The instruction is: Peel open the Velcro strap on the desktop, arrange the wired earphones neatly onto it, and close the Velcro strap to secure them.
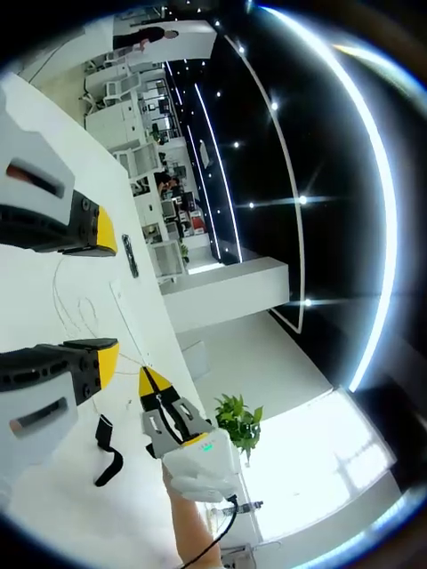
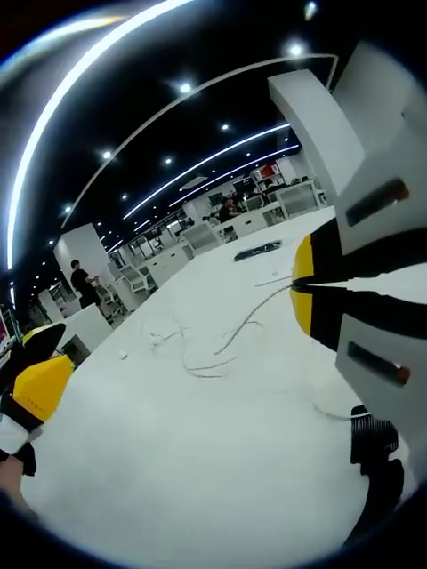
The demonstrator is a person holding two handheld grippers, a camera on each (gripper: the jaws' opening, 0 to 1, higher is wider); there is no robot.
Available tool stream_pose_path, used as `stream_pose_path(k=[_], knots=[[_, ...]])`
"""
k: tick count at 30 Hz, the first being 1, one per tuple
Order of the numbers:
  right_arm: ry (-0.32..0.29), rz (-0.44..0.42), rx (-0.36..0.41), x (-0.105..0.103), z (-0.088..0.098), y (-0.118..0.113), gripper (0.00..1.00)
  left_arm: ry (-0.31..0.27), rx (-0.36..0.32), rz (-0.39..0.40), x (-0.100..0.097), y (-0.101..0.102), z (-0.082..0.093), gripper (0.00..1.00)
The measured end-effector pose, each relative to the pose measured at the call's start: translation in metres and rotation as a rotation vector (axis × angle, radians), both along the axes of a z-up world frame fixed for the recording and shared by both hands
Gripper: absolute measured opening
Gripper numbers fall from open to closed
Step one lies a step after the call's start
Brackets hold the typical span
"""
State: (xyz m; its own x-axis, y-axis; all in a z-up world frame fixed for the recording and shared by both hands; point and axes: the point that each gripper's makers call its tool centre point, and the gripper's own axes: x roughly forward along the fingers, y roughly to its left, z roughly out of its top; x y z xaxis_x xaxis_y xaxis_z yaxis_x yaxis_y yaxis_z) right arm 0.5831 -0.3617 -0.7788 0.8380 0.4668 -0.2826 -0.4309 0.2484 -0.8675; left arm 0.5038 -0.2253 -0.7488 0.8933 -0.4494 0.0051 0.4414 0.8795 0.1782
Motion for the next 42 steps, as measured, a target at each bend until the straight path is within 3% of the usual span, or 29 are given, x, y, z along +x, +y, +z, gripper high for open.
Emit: stream_pose_path(k=[17, 29, 42], knots=[[-0.147, -0.002, 0.106, -0.057, 0.089, -0.026, 0.03, 0.047, 0.047, -0.069, -0.002, -0.025, -0.023, 0.4], [-0.125, 0.039, 0.248, -0.094, 0.12, -0.031, 0.03, 0.088, 0.065, -0.096, -0.002, -0.034, -0.038, 0.4], [-0.138, 0.036, 0.277, -0.109, 0.141, -0.042, 0.03, 0.108, 0.125, -0.107, -0.001, -0.035, -0.05, 0.39]])
